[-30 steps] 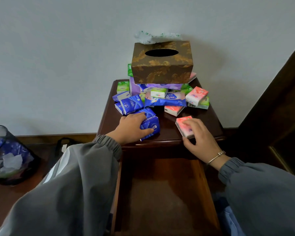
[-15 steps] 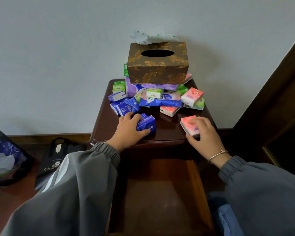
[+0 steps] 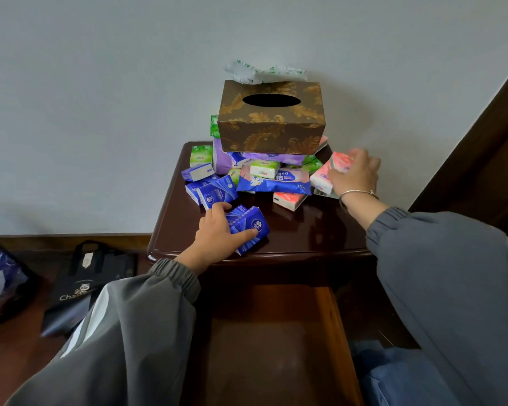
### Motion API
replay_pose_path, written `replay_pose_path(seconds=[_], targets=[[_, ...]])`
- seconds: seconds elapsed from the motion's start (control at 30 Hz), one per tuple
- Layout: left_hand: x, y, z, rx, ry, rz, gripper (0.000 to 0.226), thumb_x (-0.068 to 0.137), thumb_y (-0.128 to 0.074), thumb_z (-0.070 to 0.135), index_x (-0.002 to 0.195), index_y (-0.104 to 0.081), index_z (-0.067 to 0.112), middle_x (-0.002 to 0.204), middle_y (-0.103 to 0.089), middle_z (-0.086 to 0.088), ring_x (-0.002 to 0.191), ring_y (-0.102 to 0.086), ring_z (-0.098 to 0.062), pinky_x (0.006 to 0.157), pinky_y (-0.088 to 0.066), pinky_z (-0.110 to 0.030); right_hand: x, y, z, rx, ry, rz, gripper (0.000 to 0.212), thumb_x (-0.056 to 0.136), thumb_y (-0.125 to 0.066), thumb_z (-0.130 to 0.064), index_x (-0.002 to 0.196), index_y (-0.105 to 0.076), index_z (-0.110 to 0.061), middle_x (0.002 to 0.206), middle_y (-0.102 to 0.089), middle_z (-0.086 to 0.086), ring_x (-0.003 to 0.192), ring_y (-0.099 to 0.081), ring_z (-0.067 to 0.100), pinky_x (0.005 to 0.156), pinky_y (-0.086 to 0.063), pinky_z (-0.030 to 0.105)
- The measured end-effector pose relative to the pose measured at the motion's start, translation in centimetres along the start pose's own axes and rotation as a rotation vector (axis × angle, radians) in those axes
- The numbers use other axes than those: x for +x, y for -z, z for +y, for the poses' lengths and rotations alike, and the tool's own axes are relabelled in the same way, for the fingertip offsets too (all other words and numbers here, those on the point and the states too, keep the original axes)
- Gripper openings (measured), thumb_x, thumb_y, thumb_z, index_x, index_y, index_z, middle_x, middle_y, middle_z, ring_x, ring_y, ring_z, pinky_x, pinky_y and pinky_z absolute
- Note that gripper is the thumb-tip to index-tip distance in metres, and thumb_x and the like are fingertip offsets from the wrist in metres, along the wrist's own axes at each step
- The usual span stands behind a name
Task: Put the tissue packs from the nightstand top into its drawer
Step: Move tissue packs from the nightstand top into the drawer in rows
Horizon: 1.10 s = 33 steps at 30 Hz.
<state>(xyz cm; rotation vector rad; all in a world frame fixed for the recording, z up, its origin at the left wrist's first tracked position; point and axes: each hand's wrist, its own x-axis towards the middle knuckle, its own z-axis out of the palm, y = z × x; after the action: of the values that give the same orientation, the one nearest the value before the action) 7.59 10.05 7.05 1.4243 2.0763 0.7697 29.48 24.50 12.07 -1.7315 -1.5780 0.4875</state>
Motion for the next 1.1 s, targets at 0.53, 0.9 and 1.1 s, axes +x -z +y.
replay_pose_path(seconds=[0.53, 0.9, 1.1], targets=[[0.5, -0.7, -0.8, 0.012, 0.016, -0.018, 0.082, 0.076, -0.068, 0.057, 0.141, -0.035, 0.019, 0.139, -0.035, -0.006, 0.128, -0.036, -0.026, 0.107, -0.03, -0.045, 2.7, 1.1, -2.8, 0.293, -0.528, -0.505, 0.037, 0.092, -0.052, -0.007, 0.128, -0.047, -0.016, 0.089, -0.059, 0.006, 0.074, -0.057, 0.017, 0.063, -0.052, 0.023], [-0.1, -0.7, -0.8, -0.075, -0.016, 0.021, 0.073, 0.076, -0.073, 0.051, 0.134, -0.04, 0.021, 0.132, -0.042, -0.001, 0.123, -0.042, -0.021, 0.107, -0.034, -0.045, 3.1, 1.1, -2.8, 0.262, -0.617, -0.523, 0.028, 0.09, -0.058, -0.012, 0.107, -0.037, -0.016, 0.072, -0.045, 0.008, 0.06, -0.044, 0.017, 0.056, -0.035, 0.029], [-0.2, -0.6, -0.6, -0.074, -0.005, 0.012, 0.075, 0.076, -0.073, 0.05, 0.135, -0.038, 0.022, 0.134, -0.042, -0.001, 0.123, -0.042, -0.019, 0.108, -0.033, -0.047, 3.7, 0.9, -2.6, 0.264, -0.663, -0.529, 0.034, 0.082, -0.065, -0.015, 0.106, -0.04, -0.018, 0.079, -0.053, 0.007, 0.069, -0.051, 0.019, 0.056, -0.033, 0.029]])
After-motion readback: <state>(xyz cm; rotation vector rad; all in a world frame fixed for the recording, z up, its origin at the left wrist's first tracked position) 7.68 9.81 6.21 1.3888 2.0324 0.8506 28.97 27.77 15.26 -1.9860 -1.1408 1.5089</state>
